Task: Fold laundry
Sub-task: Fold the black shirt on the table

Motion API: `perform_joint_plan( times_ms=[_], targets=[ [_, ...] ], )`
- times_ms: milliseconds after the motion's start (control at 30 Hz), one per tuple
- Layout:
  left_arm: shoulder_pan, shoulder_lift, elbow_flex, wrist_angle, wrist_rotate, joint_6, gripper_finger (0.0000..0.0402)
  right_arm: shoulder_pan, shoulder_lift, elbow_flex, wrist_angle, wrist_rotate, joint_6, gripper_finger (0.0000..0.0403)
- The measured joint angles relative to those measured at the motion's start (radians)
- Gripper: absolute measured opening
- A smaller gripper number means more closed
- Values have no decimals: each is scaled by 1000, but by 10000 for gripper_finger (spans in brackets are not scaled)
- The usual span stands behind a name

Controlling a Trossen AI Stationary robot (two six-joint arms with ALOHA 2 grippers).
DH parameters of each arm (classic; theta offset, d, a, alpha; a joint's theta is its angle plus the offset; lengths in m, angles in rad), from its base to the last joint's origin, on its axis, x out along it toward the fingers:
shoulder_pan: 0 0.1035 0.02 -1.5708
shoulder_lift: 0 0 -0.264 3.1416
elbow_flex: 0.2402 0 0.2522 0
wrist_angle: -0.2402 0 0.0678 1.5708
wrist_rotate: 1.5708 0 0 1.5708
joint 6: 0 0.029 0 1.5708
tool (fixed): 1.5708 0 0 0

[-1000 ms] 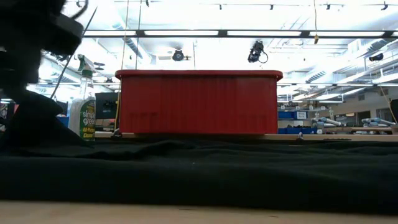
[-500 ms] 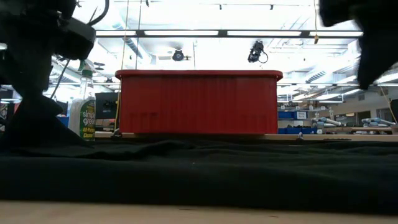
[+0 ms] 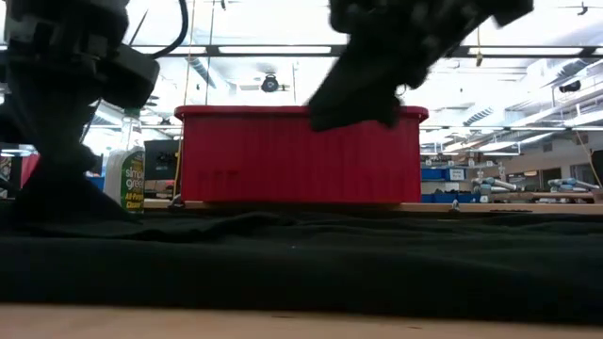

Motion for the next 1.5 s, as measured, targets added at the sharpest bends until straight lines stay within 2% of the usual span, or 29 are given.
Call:
perform_joint_plan(
  times_ms=[67, 167, 267, 400, 500, 633, 900, 1033, 1100, 1233, 1500],
  targets=[
    [5, -10, 0, 17, 1, 0, 10, -17, 58, 19, 85, -20, -100, 128],
    [4, -22, 0, 42, 4, -6, 4, -46, 155, 101, 106, -88, -235, 122],
    [4, -46, 0, 53, 4, -26, 3, -62, 249, 225, 44, -169, -341, 122],
    [4, -73, 1, 48, 3, -47, 2, -65, 357, 370, -58, -184, -424, 123],
    [3, -89, 1, 42, -4, -56, 2, -59, 411, 428, -85, -190, -436, 123],
    [3, -123, 1, 49, -37, -77, 1, -55, 449, 462, -78, -209, -429, 123],
    [10, -221, 1, 54, -176, -83, 1, -53, 440, 463, -54, -196, -381, 122],
    [31, -250, 1, 55, -214, -75, 0, -53, 440, 463, -52, -133, -223, 125],
    [39, -254, 1, 56, -224, -68, 0, -53, 440, 463, -54, -118, -122, 131],
    [51, -254, 1, 50, -231, -54, 0, -35, 439, 463, -95, -79, -31, 149],
    [83, -254, 1, 50, -286, -47, 0, -22, 438, 446, -58, -69, -51, 193]
  ],
)
